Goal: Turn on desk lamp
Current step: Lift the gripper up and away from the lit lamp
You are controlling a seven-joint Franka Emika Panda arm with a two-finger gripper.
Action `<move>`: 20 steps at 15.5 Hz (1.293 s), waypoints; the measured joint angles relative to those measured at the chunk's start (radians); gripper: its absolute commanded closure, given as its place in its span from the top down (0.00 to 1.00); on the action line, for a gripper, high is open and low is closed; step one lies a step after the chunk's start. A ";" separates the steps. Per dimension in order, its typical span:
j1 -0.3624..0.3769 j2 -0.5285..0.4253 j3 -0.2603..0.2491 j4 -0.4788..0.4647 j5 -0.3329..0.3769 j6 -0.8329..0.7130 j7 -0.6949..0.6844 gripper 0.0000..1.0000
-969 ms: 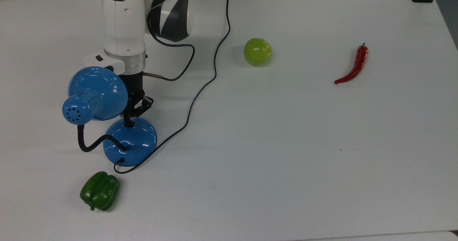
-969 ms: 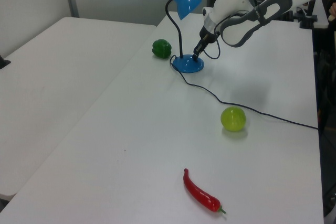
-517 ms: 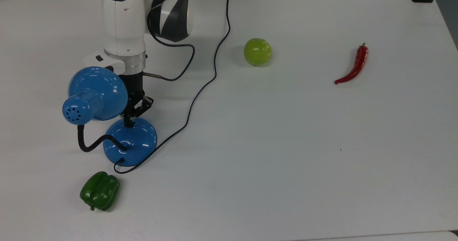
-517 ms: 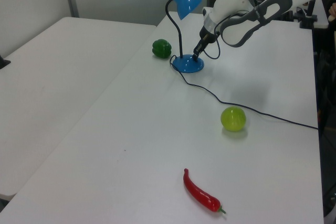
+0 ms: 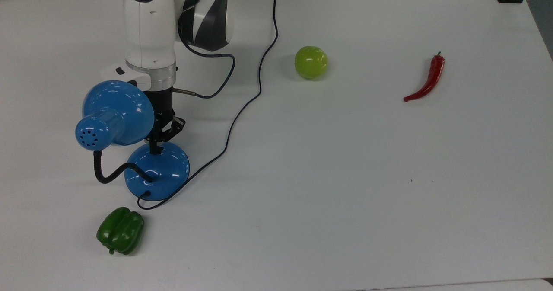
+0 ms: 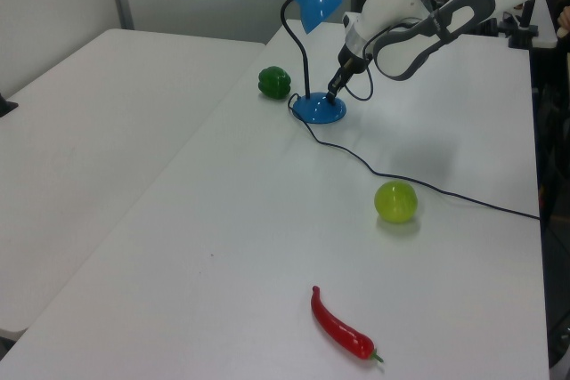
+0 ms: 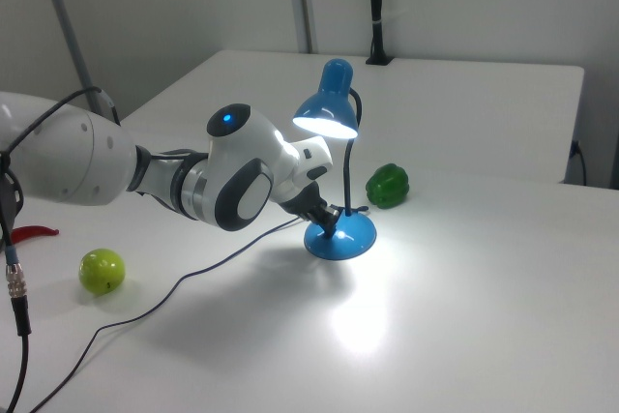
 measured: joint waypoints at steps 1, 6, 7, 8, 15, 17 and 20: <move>0.000 0.002 0.000 0.001 0.000 0.003 0.000 0.00; 0.000 0.002 0.000 0.001 0.000 0.003 0.000 0.00; 0.000 0.002 0.000 0.001 0.000 0.003 0.000 0.00; 0.000 0.002 0.000 0.001 0.000 0.003 0.000 0.00; -0.004 -0.040 0.000 -0.055 0.000 0.003 0.000 0.00; -0.005 -0.081 0.000 -0.099 0.000 -0.015 0.000 0.00; -0.005 -0.161 0.001 -0.135 0.000 -0.162 0.000 0.04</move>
